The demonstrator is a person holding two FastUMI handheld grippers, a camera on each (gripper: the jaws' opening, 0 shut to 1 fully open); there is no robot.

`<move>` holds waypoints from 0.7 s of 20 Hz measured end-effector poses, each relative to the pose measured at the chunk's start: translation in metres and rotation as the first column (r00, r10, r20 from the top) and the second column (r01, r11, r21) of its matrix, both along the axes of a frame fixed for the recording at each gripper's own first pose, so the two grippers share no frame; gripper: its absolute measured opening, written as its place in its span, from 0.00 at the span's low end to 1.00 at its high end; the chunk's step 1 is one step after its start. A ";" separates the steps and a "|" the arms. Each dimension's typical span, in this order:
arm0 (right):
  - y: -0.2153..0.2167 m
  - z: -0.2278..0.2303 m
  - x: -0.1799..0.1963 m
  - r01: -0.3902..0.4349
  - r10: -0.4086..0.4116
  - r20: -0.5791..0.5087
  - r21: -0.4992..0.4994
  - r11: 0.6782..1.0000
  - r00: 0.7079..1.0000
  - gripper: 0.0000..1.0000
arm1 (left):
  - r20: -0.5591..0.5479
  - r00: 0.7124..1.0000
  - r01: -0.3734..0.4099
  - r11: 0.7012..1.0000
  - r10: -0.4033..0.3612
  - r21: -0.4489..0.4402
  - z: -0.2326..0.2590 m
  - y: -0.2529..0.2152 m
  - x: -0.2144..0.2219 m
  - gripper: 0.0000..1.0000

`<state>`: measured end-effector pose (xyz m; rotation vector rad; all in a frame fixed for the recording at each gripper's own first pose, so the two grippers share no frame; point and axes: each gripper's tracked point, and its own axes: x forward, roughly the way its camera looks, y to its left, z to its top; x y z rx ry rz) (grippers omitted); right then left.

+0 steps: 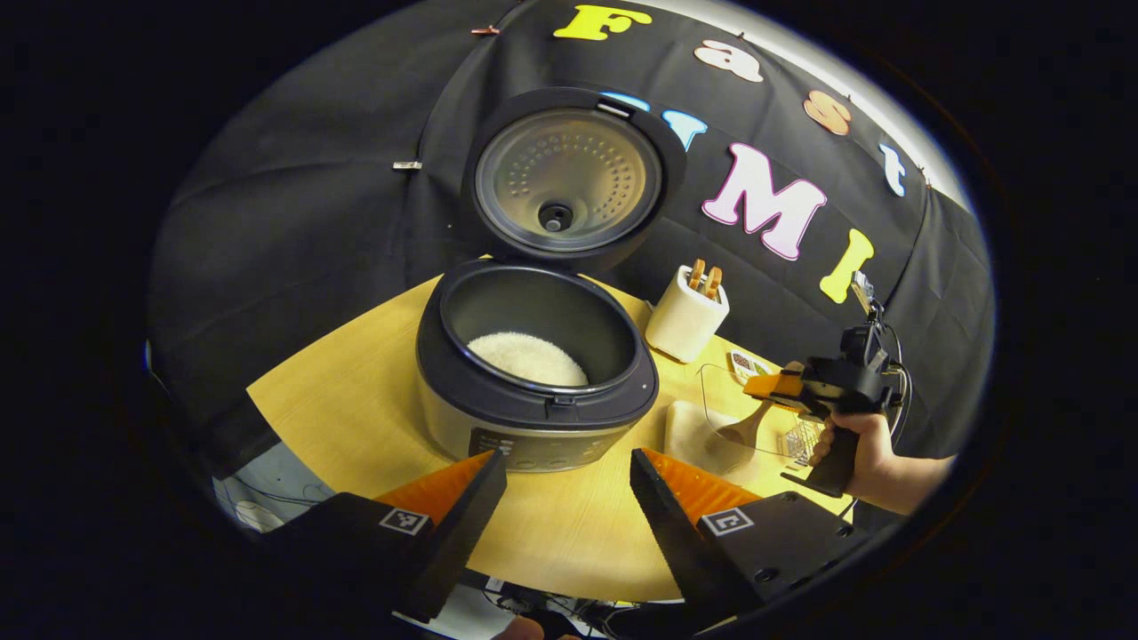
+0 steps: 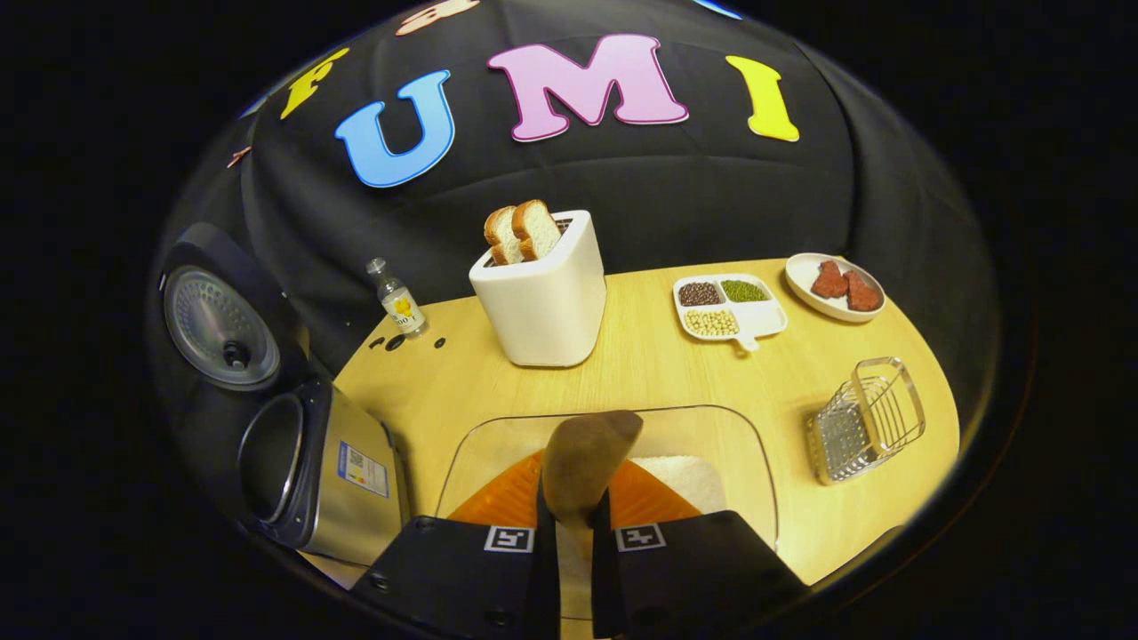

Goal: Close the left gripper, press the button to open the rice cooker; take a wooden spoon from the chopstick holder with the right hand, scoop a spoonful of rice and pour it into the rice cooker, then put the wooden spoon back into the chopstick holder.

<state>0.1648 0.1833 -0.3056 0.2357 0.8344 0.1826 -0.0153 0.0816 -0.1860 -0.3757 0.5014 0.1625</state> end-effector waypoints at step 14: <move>0.021 0.005 0.003 0.225 -0.159 -0.246 0.269 0.936 0.956 0.19 | -0.004 1.000 0.012 0.999 -0.012 0.032 0.000 0.003 -0.019 0.95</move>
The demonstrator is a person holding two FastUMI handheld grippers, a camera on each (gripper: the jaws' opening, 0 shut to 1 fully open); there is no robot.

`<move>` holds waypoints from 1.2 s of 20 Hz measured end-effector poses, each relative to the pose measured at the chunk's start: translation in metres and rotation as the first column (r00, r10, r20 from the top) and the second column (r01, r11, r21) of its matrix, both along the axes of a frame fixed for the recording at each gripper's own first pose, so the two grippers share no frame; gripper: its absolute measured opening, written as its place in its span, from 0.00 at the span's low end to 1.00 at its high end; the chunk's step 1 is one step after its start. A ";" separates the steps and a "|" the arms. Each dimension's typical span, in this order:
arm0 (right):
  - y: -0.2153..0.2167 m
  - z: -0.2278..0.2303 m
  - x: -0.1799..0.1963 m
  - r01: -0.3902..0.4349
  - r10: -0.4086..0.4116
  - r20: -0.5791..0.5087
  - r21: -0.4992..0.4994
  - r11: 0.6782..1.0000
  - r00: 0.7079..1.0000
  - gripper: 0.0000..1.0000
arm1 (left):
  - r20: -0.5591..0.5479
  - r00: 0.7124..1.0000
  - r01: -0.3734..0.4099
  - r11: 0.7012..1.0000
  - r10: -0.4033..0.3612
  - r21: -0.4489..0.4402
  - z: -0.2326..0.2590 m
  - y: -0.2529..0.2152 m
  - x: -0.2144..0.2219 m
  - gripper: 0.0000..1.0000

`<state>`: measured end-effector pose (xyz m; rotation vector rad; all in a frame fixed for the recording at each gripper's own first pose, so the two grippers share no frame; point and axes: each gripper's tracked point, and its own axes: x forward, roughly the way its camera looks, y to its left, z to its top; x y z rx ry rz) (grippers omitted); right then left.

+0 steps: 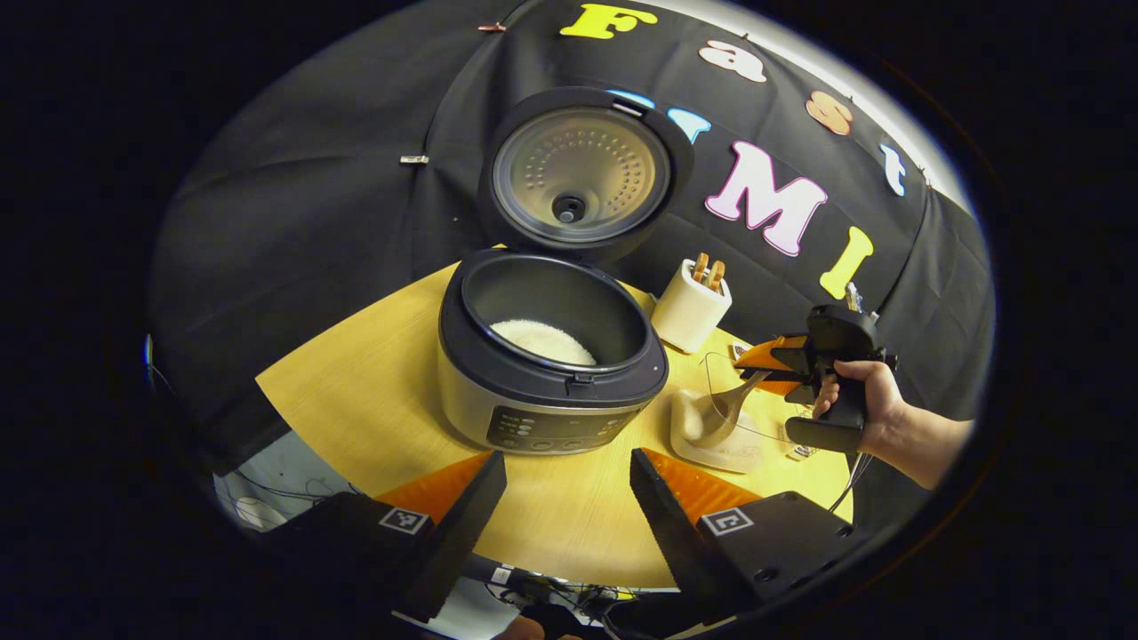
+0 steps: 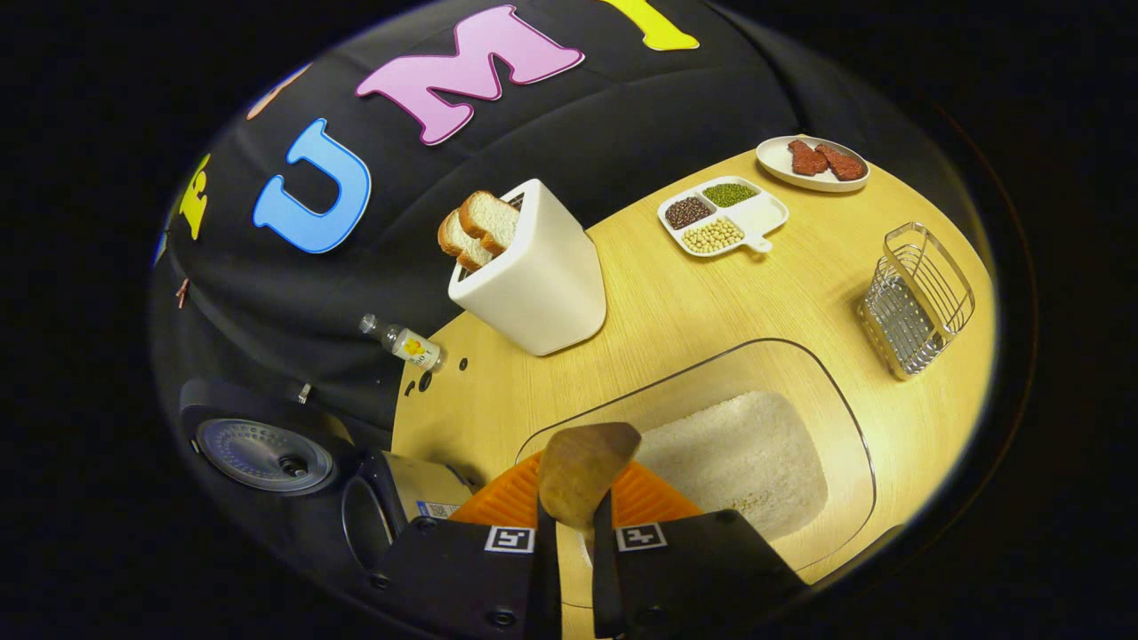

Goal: Close the left gripper, press the button to open the rice cooker; take a wooden spoon from the chopstick holder with the right hand, scoop a spoonful of rice and pour it into the rice cooker, then put the wooden spoon back into the chopstick holder.

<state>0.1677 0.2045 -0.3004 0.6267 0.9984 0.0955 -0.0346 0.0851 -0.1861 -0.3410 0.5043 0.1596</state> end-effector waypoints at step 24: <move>-0.051 0.141 0.031 0.330 -0.357 -0.006 0.396 0.857 0.934 0.18 | 0.096 0.995 0.029 0.997 -0.035 0.068 0.042 -0.004 0.010 0.95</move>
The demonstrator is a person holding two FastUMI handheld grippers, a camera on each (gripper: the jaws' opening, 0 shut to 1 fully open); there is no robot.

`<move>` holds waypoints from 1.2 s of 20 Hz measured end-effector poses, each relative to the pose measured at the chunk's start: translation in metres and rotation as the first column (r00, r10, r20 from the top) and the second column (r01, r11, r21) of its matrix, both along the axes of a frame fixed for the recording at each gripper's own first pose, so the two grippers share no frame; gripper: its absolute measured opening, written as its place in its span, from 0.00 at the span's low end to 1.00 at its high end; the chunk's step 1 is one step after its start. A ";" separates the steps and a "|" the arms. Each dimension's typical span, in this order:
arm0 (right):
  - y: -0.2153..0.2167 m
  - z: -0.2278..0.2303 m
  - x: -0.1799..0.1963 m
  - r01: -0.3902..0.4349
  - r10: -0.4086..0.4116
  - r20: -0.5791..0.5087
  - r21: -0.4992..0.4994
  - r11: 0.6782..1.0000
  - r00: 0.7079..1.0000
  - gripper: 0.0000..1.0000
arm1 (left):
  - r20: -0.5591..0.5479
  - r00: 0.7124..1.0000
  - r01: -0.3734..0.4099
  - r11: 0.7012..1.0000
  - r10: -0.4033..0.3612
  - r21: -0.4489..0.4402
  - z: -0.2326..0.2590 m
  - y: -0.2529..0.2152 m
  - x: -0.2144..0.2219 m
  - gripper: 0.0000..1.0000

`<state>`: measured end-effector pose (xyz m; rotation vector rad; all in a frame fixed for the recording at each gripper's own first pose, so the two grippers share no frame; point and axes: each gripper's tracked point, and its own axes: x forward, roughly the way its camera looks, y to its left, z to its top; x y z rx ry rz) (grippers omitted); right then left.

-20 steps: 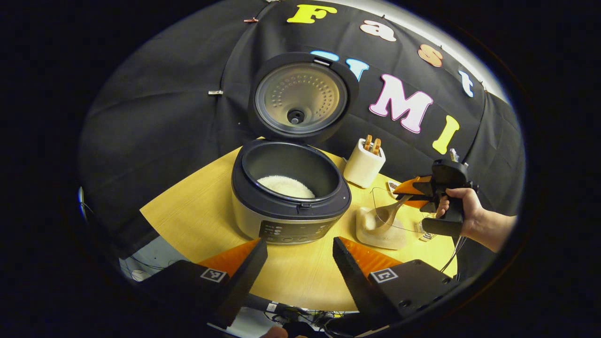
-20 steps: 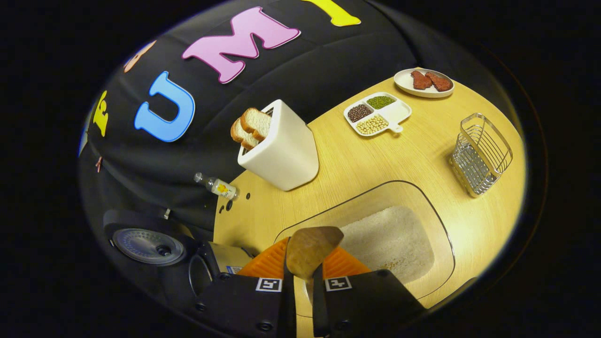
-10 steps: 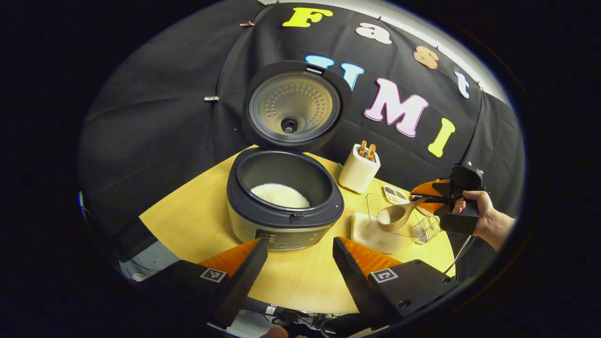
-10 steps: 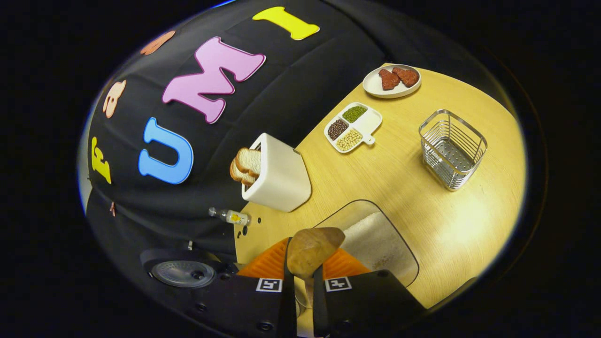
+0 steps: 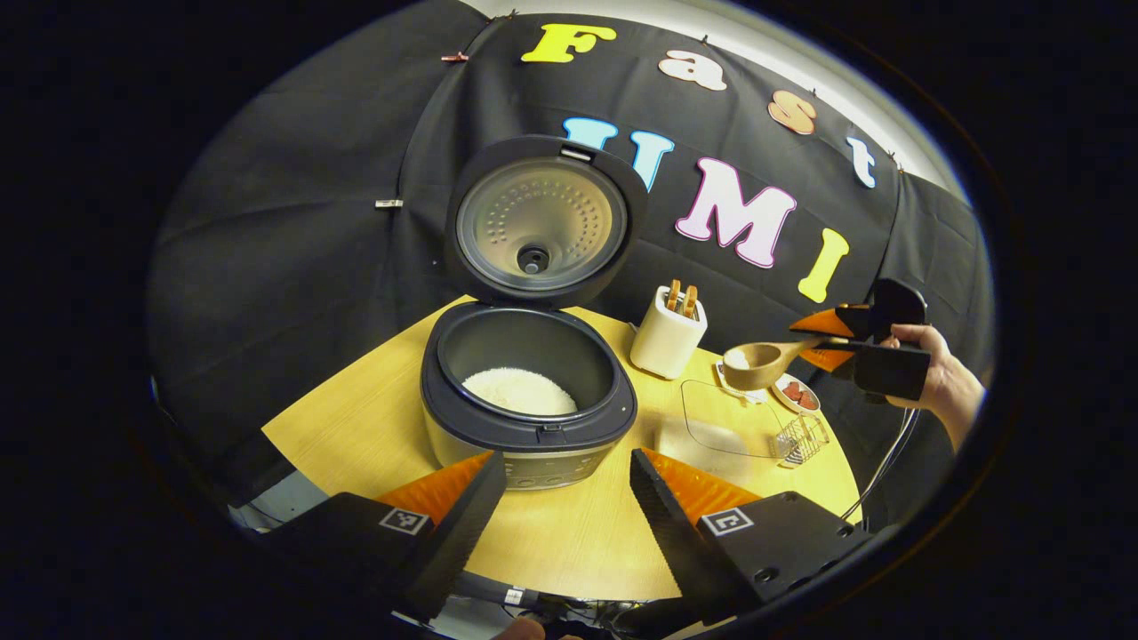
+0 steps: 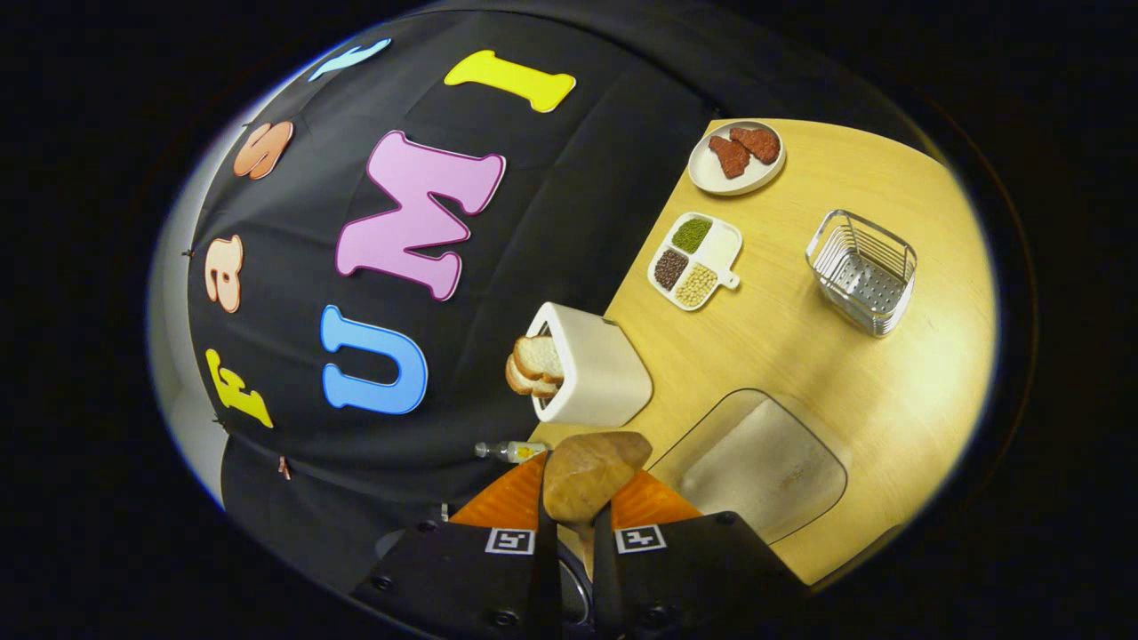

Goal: Close the left gripper, press the button to open the rice cooker; take a wooden spoon from the chopstick holder with the right hand, scoop a spoonful of rice and pour it into the rice cooker, then put the wooden spoon back into the chopstick holder.

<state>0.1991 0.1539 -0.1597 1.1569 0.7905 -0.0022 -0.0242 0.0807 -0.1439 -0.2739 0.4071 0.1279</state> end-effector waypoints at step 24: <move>0.295 0.023 -0.041 -0.507 0.711 0.300 -0.533 0.678 0.636 0.18 | -0.066 0.983 -0.179 0.978 0.173 -0.109 -0.024 0.070 -0.032 0.96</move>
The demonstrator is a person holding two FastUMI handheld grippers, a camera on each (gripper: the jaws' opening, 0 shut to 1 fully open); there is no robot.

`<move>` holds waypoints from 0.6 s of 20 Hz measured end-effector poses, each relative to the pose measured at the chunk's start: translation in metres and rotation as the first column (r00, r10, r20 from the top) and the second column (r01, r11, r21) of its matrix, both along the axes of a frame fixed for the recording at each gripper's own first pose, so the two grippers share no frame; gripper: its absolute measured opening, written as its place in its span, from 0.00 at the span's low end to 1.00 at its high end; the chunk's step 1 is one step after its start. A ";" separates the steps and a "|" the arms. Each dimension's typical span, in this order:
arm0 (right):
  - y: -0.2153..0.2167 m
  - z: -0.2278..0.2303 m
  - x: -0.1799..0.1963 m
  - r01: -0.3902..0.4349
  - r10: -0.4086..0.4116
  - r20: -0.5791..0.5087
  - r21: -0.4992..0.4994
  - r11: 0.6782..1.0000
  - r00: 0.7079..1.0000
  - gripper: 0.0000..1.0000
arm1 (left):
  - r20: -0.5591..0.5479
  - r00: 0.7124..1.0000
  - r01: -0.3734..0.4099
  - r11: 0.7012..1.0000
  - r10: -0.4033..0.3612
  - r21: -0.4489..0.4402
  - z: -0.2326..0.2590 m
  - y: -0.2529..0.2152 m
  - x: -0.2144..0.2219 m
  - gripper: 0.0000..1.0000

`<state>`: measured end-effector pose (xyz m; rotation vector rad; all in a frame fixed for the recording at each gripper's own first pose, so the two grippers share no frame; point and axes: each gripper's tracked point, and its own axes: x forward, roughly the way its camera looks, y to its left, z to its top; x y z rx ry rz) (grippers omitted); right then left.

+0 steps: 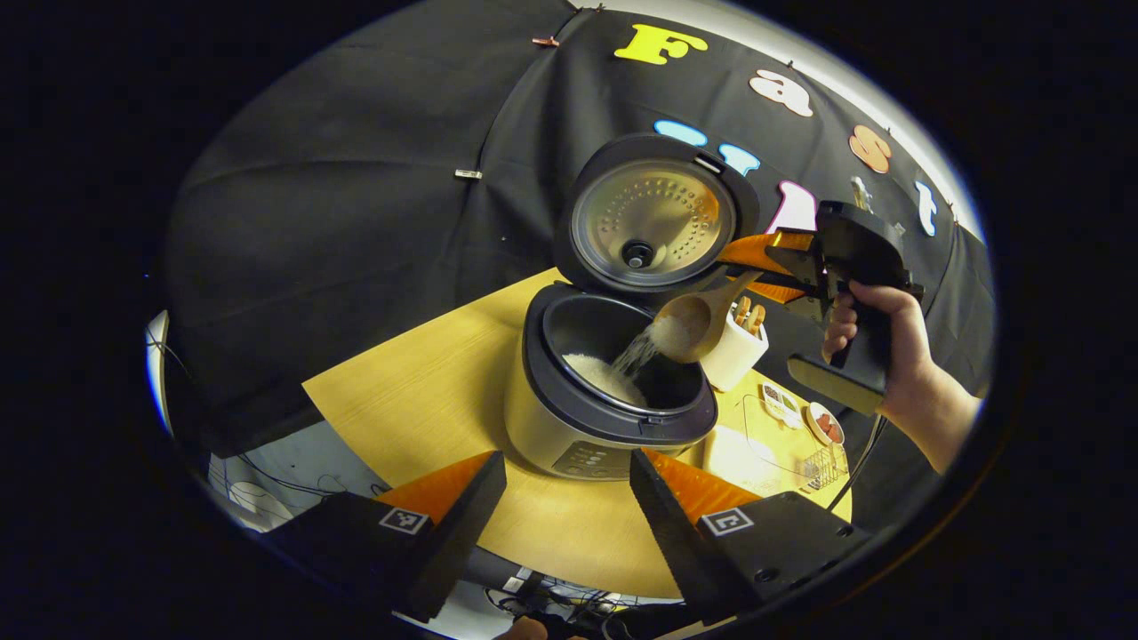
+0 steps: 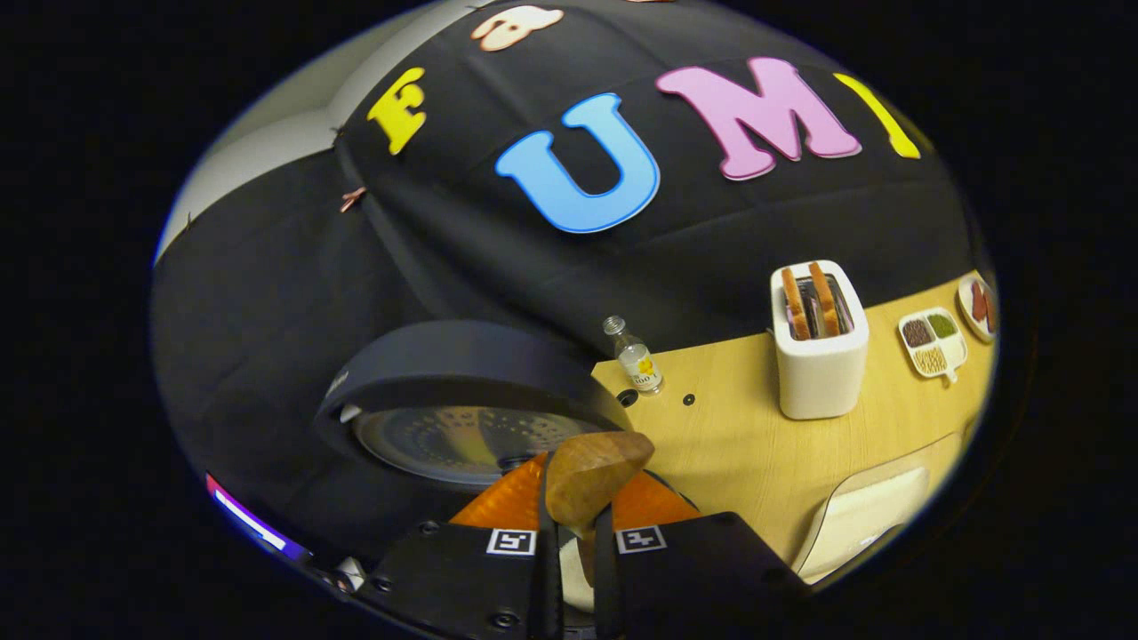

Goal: Close the left gripper, press the button to open the rice cooker; take a wooden spoon from the chopstick holder with the right hand, scoop a spoonful of rice and pour it into the rice cooker, then put the wooden spoon back into the chopstick holder.

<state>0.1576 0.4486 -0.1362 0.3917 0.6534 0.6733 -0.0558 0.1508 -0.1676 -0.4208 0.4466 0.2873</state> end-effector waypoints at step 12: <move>0.047 -0.035 -0.048 -0.315 0.426 0.330 -0.339 0.886 0.842 0.18 | 0.010 0.999 -0.033 0.993 0.032 0.116 0.010 0.032 0.005 0.92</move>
